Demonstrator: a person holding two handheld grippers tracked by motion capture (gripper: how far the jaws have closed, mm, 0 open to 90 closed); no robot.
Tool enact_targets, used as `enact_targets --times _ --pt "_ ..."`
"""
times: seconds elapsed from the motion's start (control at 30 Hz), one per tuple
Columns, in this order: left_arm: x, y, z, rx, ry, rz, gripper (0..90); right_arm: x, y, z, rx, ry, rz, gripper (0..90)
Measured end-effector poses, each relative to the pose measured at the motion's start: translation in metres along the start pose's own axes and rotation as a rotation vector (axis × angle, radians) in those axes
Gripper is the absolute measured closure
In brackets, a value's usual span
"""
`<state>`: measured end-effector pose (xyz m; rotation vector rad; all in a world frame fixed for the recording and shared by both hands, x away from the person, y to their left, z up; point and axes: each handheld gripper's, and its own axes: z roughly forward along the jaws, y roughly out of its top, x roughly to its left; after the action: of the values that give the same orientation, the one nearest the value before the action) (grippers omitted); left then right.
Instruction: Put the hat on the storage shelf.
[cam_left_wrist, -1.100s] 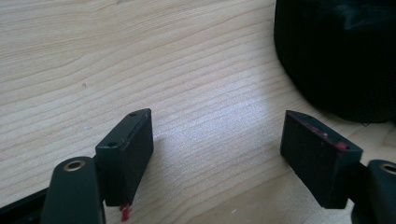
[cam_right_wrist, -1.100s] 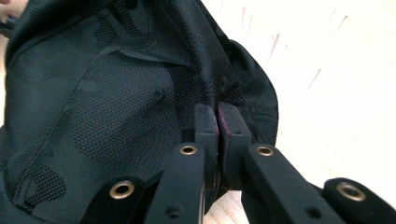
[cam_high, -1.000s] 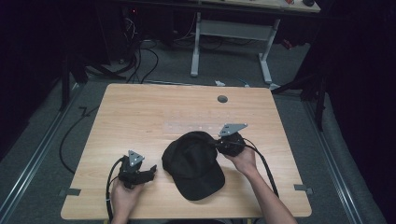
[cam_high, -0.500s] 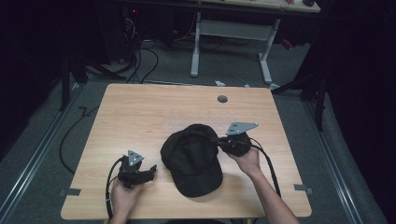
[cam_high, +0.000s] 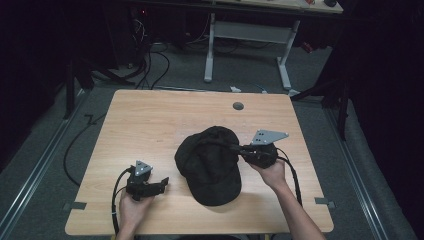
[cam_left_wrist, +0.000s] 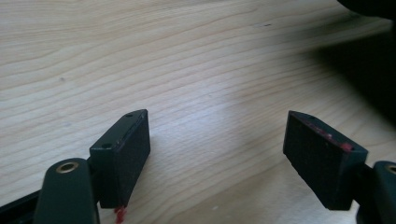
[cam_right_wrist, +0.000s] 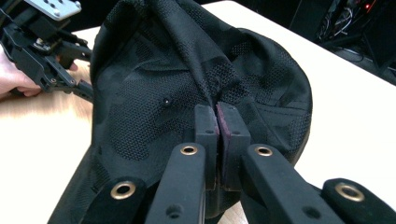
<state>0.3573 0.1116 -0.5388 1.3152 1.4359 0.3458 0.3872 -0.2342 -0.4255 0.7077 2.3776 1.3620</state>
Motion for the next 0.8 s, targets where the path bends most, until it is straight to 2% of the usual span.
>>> enact_targets --times 0.1,0.47,0.73,0.8 --pt "-0.005 0.003 -0.004 0.009 -0.047 -0.028 22.9 0.000 0.001 -0.006 -0.014 -0.001 0.001 88.5" --pt "-0.033 0.021 -0.022 0.058 -0.279 -0.116 19.7 -0.002 0.003 -0.023 -0.066 -0.007 0.005 88.5" --pt "-0.052 0.024 -0.023 0.114 -0.361 -0.100 18.9 -0.003 0.013 -0.035 -0.117 0.002 -0.007 88.6" --pt "-0.055 0.025 -0.022 0.123 -0.370 -0.104 18.6 -0.003 0.015 -0.038 -0.134 0.007 -0.007 88.6"
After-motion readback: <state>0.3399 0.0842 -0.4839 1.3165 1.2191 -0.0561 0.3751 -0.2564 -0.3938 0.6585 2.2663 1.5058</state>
